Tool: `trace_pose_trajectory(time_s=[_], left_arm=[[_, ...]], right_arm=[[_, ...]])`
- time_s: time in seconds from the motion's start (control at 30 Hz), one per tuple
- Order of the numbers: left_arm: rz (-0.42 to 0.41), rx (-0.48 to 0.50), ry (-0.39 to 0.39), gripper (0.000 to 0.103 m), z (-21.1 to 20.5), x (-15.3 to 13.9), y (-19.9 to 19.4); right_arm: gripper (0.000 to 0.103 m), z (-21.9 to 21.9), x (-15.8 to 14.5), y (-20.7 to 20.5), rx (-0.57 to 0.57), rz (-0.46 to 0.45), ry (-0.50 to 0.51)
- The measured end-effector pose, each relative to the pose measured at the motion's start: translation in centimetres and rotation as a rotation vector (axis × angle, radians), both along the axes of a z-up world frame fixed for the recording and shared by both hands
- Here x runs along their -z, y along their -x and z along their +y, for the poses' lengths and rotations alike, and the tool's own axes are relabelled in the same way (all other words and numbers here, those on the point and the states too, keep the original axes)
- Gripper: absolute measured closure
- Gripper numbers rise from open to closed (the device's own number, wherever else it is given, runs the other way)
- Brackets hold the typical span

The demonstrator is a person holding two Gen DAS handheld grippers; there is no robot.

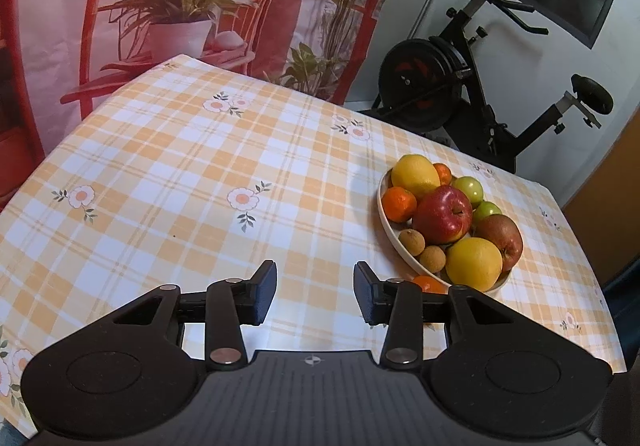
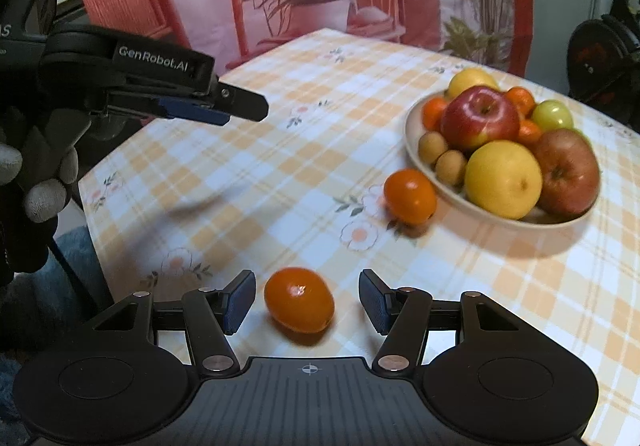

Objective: Organize fruits
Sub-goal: 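Withdraw the right gripper and grasp an orange tangerine on the table, then lift the tangerine with the right gripper while the left gripper grasps another tangerine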

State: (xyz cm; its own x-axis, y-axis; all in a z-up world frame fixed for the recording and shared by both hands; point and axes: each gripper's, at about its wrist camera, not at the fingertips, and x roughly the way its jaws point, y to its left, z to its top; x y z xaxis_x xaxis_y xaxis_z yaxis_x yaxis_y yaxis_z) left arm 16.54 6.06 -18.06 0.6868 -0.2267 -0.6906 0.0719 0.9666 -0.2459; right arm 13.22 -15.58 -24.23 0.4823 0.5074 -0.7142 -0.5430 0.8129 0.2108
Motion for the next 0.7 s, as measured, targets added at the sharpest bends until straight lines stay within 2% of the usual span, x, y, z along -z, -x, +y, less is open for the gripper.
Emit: trace_pose_trajectory(time_s=[0.1, 0.23, 0.5, 0.7], left_arm=[[0.007, 0.001, -0.001, 0.058, 0.0, 0.2, -0.1], [0.009, 0.000, -0.001, 0.054, 0.0, 0.3, -0.2], [0.013, 0.006, -0.006, 0.054, -0.1, 0.5, -0.3], [0.018, 0.008, -0.016, 0.054, -0.3, 0.5, -0.3]], right_arm=[[0.049, 0.3, 0.4, 0.0, -0.018, 0.013, 0.009], [0.055, 0.9, 0.9, 0.0, -0.041, 0.026, 0.031], [0.066, 1.0, 1.0, -0.1, -0.044, 0.020, 0.038], [0.067, 0.7, 1.0, 0.0, -0.039, 0.010, 0.030]])
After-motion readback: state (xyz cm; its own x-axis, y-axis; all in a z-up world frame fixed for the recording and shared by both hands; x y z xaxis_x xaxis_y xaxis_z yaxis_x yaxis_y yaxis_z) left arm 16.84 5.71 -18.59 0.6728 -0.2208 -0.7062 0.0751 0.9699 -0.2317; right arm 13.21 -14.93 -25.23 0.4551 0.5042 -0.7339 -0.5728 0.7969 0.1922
